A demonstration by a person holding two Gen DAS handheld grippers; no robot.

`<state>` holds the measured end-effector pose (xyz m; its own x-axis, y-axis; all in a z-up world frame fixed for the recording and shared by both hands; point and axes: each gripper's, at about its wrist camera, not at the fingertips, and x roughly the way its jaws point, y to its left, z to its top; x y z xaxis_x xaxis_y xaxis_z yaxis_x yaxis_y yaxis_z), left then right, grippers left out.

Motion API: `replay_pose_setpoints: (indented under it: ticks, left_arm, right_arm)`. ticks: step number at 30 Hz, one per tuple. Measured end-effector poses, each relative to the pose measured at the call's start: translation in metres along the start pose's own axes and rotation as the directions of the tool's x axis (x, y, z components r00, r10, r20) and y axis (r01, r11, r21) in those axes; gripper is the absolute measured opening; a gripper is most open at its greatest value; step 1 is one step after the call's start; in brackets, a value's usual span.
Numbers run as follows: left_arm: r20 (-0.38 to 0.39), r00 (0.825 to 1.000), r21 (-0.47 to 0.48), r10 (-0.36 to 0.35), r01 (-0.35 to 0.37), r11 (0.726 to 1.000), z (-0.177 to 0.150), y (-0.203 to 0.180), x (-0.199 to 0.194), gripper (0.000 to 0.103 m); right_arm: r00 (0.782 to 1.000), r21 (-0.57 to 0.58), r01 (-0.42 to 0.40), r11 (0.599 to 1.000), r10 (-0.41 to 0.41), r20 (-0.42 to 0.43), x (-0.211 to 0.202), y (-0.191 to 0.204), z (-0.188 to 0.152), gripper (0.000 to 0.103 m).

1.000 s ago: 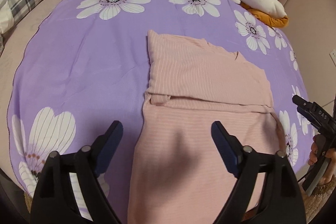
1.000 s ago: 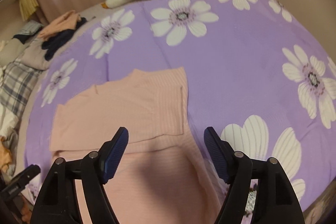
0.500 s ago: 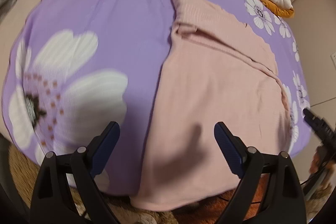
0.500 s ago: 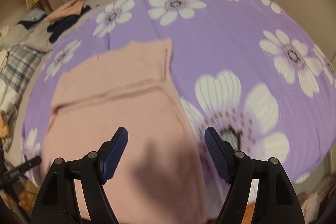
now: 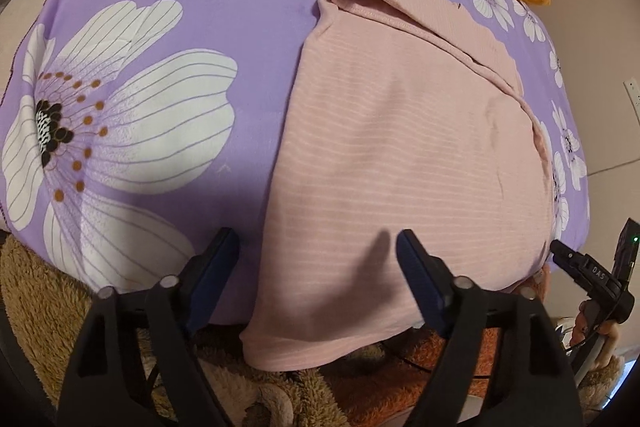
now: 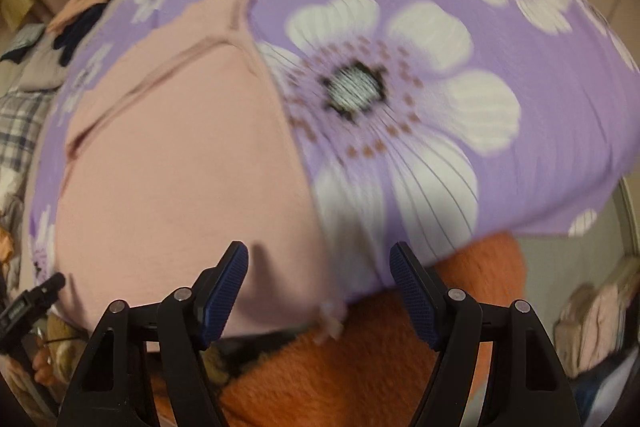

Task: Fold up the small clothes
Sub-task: 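Grasp the sweater hem with both grippers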

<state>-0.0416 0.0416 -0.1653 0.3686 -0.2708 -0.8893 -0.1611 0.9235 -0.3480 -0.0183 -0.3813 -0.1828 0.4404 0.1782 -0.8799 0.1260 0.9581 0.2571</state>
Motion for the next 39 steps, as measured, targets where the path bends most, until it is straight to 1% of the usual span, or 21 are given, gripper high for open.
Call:
replay_pose_setpoints:
  ticks: [2, 6, 7, 8, 9, 11, 12, 13, 14, 15, 16, 18, 20, 23, 26, 28, 30, 33, 36, 37, 39]
  left_arm:
    - [-0.006, 1.000, 0.001, -0.009, 0.009, 1.000, -0.001, 0.001, 0.001, 0.076]
    - [-0.014, 1.000, 0.008, 0.007, -0.006, 1.000, -0.003, 0.000, 0.002, 0.068]
    - [-0.016, 1.000, 0.012, 0.009, -0.009, 1.000, -0.004, -0.001, 0.002, 0.064]
    - [-0.020, 1.000, 0.020, 0.014, -0.014, 1.000, -0.005, -0.002, 0.002, 0.062]
    - [-0.022, 1.000, 0.028, 0.021, -0.020, 0.999, -0.005, -0.003, 0.002, 0.058]
    - [-0.023, 0.999, 0.046, 0.027, -0.026, 0.999, -0.007, -0.005, 0.003, 0.051]
    - [-0.022, 0.999, 0.051, 0.030, -0.029, 0.998, -0.007, -0.005, 0.003, 0.045]
    - [-0.021, 0.999, 0.051, 0.035, -0.034, 0.998, -0.007, -0.004, 0.003, 0.037]
    - [-0.019, 0.999, 0.043, 0.033, -0.032, 0.999, -0.006, -0.002, 0.003, 0.030]
    - [-0.017, 1.000, 0.023, 0.015, -0.015, 1.000, -0.005, 0.002, 0.001, 0.009]
    - [-0.025, 0.999, 0.000, -0.035, 0.035, 0.999, -0.004, 0.005, 0.000, 0.006]
    - [-0.022, 0.999, -0.008, -0.042, 0.042, 0.999, -0.004, 0.005, -0.002, 0.005]
    - [-0.017, 0.999, 0.013, -0.035, 0.035, 0.999, -0.004, 0.000, -0.006, 0.005]
    - [0.007, 0.998, 0.041, -0.066, 0.066, 0.997, 0.000, -0.009, -0.014, 0.005]
    - [0.050, 0.997, 0.076, -0.059, 0.055, 0.996, 0.010, -0.015, -0.022, 0.004]
    - [0.057, 0.995, 0.064, -0.087, 0.084, 0.994, 0.019, -0.014, -0.026, 0.004]
    - [0.082, 0.990, 0.069, -0.115, 0.109, 0.992, 0.029, -0.016, -0.032, 0.004]
    - [0.137, 0.985, 0.091, -0.103, 0.091, 0.992, 0.047, -0.022, -0.039, 0.004]
    - [0.172, 0.981, 0.075, -0.093, 0.081, 0.994, 0.072, -0.025, -0.039, 0.004]
    - [0.176, 0.980, 0.067, -0.097, 0.086, 0.994, 0.080, -0.024, -0.037, 0.004]
    - [0.178, 0.979, 0.051, -0.094, 0.086, 0.995, 0.093, -0.022, -0.033, 0.004]
  right_arm:
    - [0.999, 0.016, -0.029, 0.999, 0.029, -0.026, 0.003, -0.004, -0.004, 0.075]
    - [0.997, -0.009, -0.036, 0.999, 0.035, -0.074, 0.010, -0.002, -0.012, 0.071]
    - [0.996, -0.009, -0.037, 0.999, 0.036, -0.084, 0.012, -0.002, -0.013, 0.070]
    - [0.994, -0.009, -0.043, 0.999, 0.042, -0.099, 0.015, -0.002, -0.014, 0.066]
    - [0.992, -0.007, -0.057, 0.998, 0.056, -0.117, 0.019, -0.002, -0.016, 0.057]
    - [0.988, 0.002, -0.087, 0.996, 0.086, -0.128, 0.023, -0.003, -0.018, 0.053]
    - [0.987, -0.001, -0.098, 0.995, 0.097, -0.130, 0.023, -0.002, -0.017, 0.045]
    - [0.985, -0.009, -0.115, 0.993, 0.112, -0.134, 0.022, 0.000, -0.016, 0.034]
    - [0.984, -0.025, -0.116, 0.993, 0.112, -0.136, 0.021, 0.003, -0.016, 0.028]
    - [0.986, -0.044, -0.105, 0.994, 0.098, -0.135, 0.018, 0.006, -0.015, 0.016]
    - [0.988, -0.061, -0.092, 0.994, 0.083, -0.131, 0.015, 0.008, -0.014, 0.010]
    - [0.984, -0.075, -0.133, 0.988, 0.123, -0.127, 0.007, 0.011, -0.012, 0.009]
    - [0.980, -0.097, -0.176, 0.980, 0.165, -0.115, -0.006, 0.015, -0.009, 0.009]
    - [0.972, -0.119, -0.231, 0.966, 0.222, -0.078, -0.025, 0.022, 0.001, 0.009]
    - [0.957, -0.144, -0.289, 0.947, 0.288, -0.026, -0.042, 0.025, 0.014, 0.009]
    - [0.946, -0.157, -0.319, 0.935, 0.324, 0.008, -0.048, 0.028, 0.029, 0.009]
    - [0.936, -0.166, -0.340, 0.926, 0.350, 0.039, -0.052, 0.030, 0.044, 0.009]
    - [0.927, -0.185, -0.349, 0.919, 0.367, 0.076, -0.053, 0.037, 0.062, 0.009]
    - [0.920, -0.181, -0.358, 0.916, 0.379, 0.100, -0.047, 0.041, 0.078, 0.009]
    - [0.920, -0.170, -0.358, 0.918, 0.378, 0.104, -0.039, 0.042, 0.087, 0.009]
    - [0.932, -0.149, -0.331, 0.932, 0.348, 0.105, -0.025, 0.046, 0.098, 0.009]
